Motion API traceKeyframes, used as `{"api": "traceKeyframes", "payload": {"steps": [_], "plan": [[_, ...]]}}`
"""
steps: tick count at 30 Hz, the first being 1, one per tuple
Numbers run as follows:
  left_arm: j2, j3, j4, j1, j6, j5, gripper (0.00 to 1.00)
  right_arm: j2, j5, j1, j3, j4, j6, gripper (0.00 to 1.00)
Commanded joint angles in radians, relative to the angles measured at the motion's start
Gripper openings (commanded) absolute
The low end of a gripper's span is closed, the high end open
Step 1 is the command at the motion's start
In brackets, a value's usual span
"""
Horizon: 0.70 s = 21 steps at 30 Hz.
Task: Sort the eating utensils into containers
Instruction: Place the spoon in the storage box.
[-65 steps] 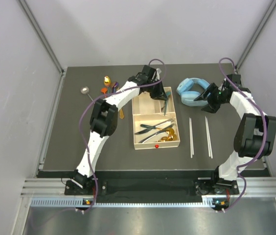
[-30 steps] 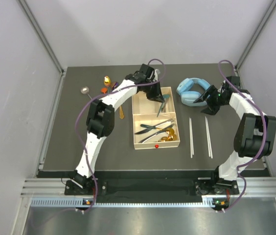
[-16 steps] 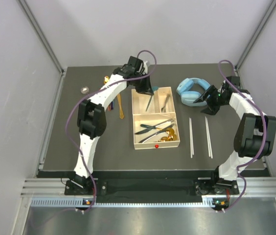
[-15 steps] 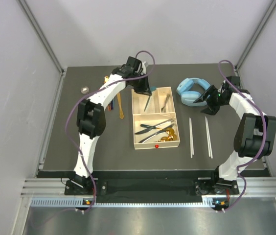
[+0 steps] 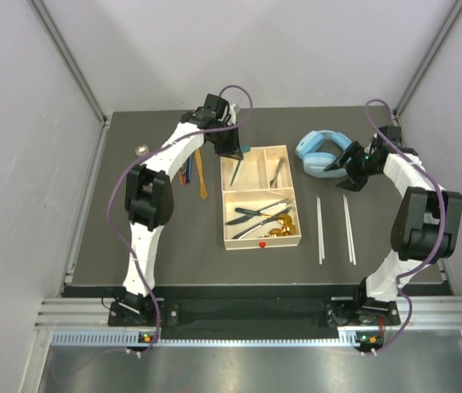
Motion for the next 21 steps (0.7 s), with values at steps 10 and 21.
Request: {"api": "traceKeyframes", "payload": {"steps": [10, 21], "plan": [[-0.025, -0.09, 0.024, 0.002, 0.034, 0.147, 0.0, 0.031, -0.033, -0.001, 0.051, 0.038, 0.011, 0.68], [0.063, -0.044, 0.04, 0.002, -0.03, 0.231, 0.0, 0.038, -0.04, -0.001, 0.062, 0.037, 0.011, 0.68]]}}
